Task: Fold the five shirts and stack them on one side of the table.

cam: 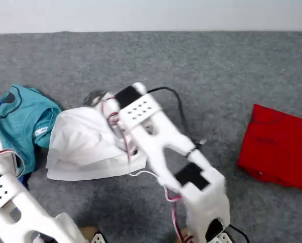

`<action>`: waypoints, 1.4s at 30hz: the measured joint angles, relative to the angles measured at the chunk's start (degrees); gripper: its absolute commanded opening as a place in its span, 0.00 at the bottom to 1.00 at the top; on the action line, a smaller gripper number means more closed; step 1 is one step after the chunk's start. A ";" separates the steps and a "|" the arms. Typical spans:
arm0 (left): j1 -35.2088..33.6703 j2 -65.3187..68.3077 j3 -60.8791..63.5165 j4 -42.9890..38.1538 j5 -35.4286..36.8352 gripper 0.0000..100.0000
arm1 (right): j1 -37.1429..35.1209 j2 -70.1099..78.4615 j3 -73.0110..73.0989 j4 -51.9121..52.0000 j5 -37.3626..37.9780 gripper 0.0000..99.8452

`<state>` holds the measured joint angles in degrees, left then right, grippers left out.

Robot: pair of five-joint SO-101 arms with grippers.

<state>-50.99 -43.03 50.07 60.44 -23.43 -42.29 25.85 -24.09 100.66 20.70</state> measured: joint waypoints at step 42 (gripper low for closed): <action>-3.69 0.00 -1.67 1.93 3.60 0.20 | -14.51 3.25 -32.97 -7.91 12.57 0.21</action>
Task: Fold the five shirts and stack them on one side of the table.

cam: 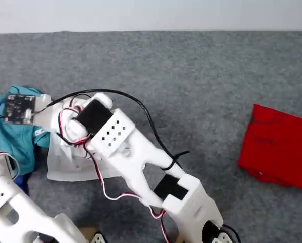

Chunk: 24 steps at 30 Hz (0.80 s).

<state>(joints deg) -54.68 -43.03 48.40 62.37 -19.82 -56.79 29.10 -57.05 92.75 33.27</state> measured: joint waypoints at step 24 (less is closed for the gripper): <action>40.35 0.53 -16.44 16.35 -0.26 0.23 | 28.13 -10.55 2.55 7.91 -9.93 0.17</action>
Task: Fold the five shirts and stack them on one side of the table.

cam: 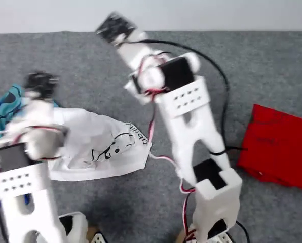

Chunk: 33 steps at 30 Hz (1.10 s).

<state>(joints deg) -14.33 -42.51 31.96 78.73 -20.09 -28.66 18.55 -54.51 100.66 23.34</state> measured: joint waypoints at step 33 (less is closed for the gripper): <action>-19.34 49.14 -43.25 13.63 -14.68 0.01 | 17.58 -14.15 29.19 0.00 -0.18 0.17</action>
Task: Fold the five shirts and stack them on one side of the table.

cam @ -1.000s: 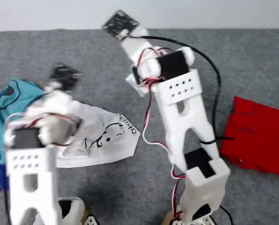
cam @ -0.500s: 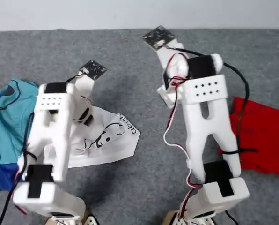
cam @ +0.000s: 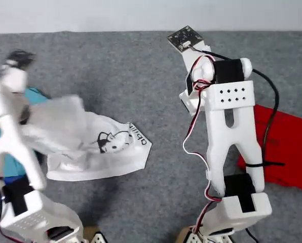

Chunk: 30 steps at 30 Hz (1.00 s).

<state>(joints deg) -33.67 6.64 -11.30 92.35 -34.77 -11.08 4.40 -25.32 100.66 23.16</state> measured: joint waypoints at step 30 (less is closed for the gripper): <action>16.26 24.18 -11.16 -2.02 6.33 0.18 | -0.09 0.00 6.42 0.00 0.00 0.16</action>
<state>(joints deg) -17.41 30.81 -22.46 90.33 -28.44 -11.16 4.40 -18.90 100.66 23.16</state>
